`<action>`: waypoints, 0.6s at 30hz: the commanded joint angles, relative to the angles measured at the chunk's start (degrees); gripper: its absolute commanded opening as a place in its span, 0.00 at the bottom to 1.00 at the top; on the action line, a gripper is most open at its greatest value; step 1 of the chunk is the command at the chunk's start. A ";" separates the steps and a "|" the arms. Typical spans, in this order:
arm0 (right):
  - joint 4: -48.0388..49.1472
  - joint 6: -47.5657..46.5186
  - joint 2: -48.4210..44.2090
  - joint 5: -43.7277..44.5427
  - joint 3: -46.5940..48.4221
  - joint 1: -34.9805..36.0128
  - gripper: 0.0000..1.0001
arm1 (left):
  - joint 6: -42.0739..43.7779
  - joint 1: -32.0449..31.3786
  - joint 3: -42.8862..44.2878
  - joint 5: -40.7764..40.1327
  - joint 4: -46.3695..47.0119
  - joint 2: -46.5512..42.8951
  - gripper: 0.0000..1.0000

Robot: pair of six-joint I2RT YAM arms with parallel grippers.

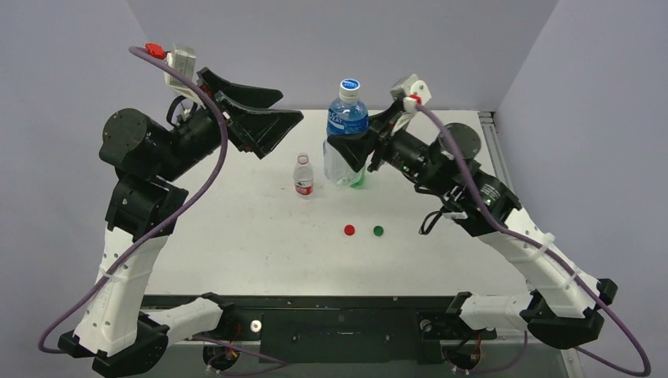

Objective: Unscrew the bottle caps
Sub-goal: Unscrew the bottle cap from the plastic bottle.

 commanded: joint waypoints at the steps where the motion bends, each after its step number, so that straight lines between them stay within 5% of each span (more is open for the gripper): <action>1: 14.08 17.33 -0.63 -49.23 -1.48 -3.89 0.00 | -13.12 1.42 -1.36 20.20 13.43 -0.18 0.97; 7: 27.31 27.88 3.22 -59.03 -2.01 -2.58 0.00 | -15.27 1.09 -2.52 24.96 19.88 0.14 0.97; 18: 15.85 20.66 6.46 -58.20 3.36 -1.68 0.00 | -16.64 0.58 -2.70 28.98 22.75 -0.23 0.52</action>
